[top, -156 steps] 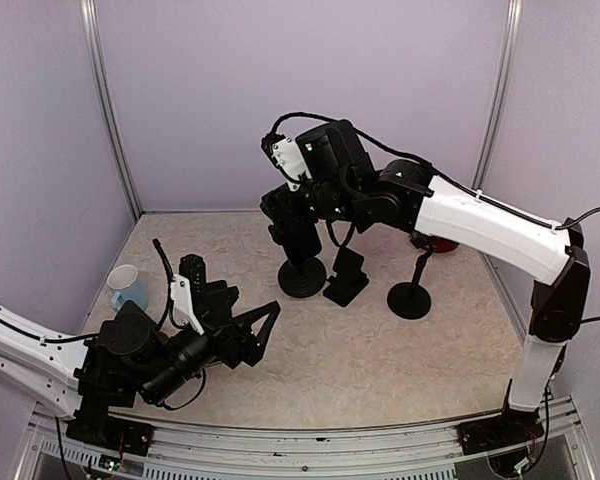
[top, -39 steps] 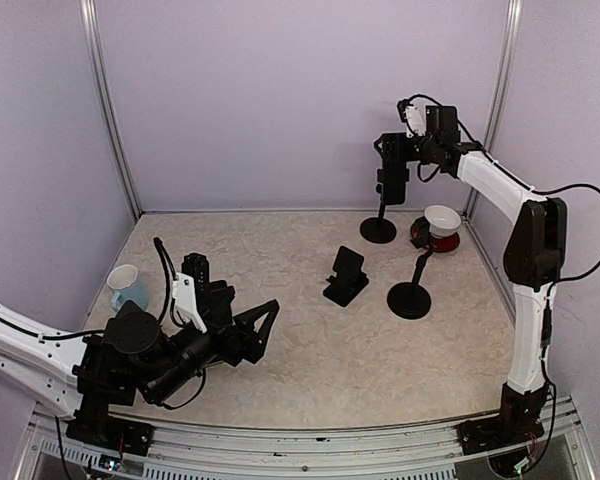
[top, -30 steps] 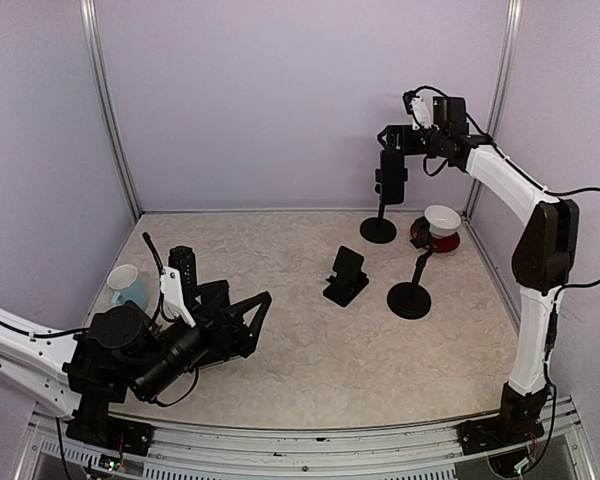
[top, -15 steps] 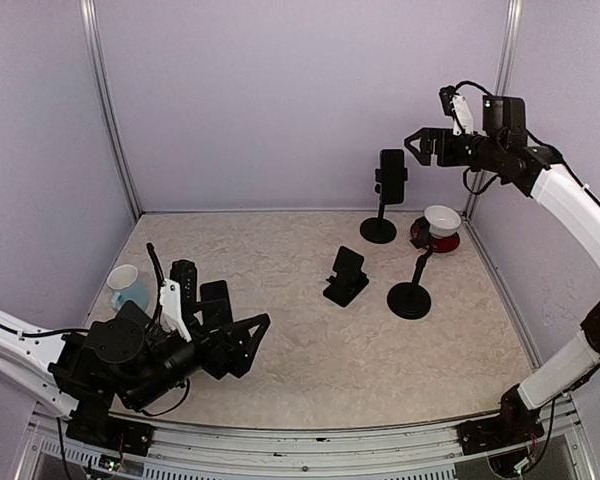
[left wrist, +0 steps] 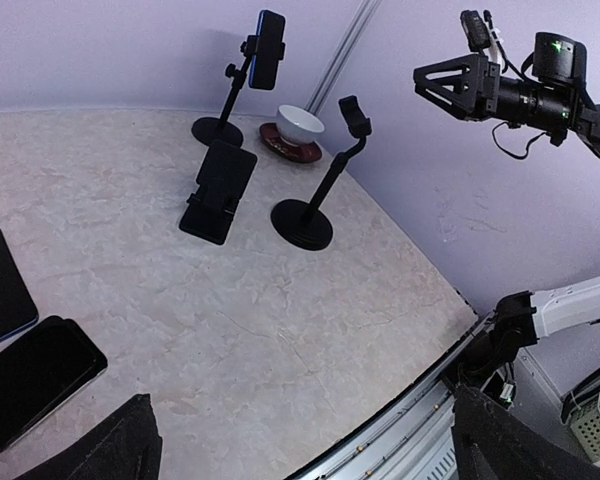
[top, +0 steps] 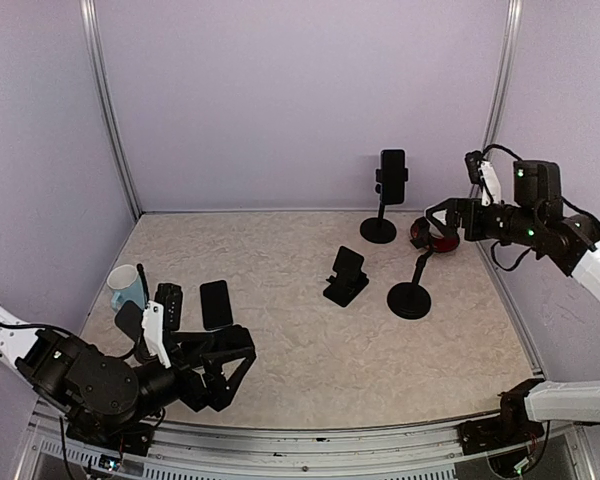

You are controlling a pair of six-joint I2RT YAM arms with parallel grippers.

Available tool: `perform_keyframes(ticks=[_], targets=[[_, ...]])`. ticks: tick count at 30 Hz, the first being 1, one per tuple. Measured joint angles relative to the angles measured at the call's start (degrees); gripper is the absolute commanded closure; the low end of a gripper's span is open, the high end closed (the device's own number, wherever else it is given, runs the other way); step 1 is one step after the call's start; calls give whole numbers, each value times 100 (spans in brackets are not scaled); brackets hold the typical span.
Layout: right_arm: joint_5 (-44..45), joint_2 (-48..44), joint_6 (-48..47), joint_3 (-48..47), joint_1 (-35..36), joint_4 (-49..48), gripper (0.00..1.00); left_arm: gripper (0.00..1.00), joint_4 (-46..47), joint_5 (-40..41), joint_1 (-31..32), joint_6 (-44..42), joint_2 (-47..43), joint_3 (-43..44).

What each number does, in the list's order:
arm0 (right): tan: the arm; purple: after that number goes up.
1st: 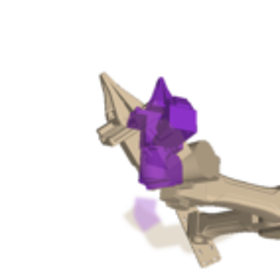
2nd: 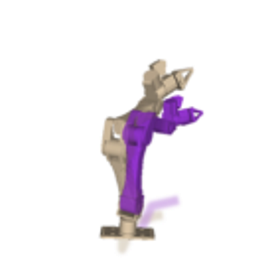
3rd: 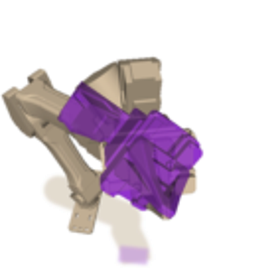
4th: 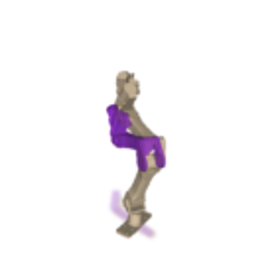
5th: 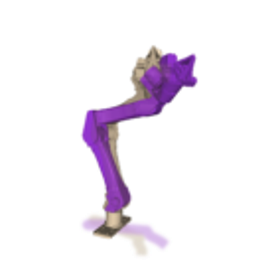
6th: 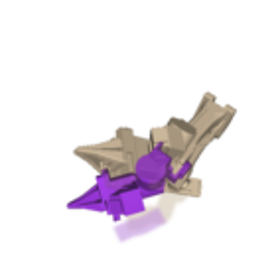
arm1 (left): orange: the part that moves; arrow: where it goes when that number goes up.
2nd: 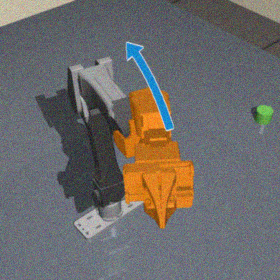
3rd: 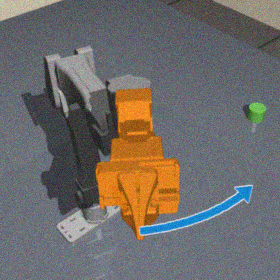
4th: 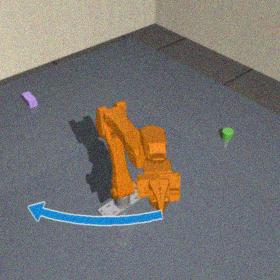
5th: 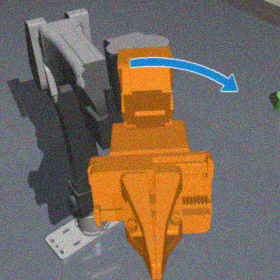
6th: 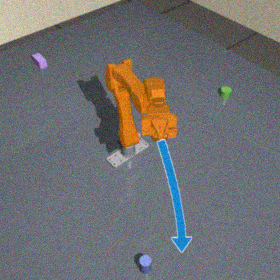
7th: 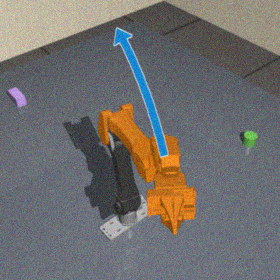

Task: Place the phone on the phone stand
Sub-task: Pick up the phone stand at the center of the board.

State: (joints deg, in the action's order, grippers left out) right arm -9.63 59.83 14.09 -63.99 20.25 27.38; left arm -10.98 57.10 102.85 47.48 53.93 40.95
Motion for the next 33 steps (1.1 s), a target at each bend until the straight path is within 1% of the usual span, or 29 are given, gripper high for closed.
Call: perform_keyframes(ticks=[4, 9, 12, 16, 20, 24, 27, 30, 33], targets=[[-28, -612, 61, 356, 0, 111, 0, 1, -739, 188, 221, 568, 319, 426], [-203, -1095, 184, 837, 2, 146, 0, 1, -1491, 376, 267, 1075, 575, 708], [-354, -1244, 236, 1126, 17, 192, 0, 1, -1961, 562, 267, 1344, 553, 769], [-479, -1346, 273, 1377, 72, 280, 0, 1, -2288, 750, 197, 1453, 269, 778], [-503, -1456, 341, 1561, 177, 339, 0, 1, -2247, 763, -232, 1237, -308, 734], [-474, -1486, 457, 1628, 302, 376, 0, 1, -2044, 597, -844, 905, -800, 566], [-400, -1384, 540, 1628, 455, 378, 0, 1, -1930, 317, -1327, 695, -920, 400], [-195, -1113, 616, 1628, 791, 380, 0, 1, -1794, -83, -1856, 446, -940, 216], [35, -826, 675, 1628, 1211, 393, 0, 1, -1663, -442, -2227, 219, -909, 149]])
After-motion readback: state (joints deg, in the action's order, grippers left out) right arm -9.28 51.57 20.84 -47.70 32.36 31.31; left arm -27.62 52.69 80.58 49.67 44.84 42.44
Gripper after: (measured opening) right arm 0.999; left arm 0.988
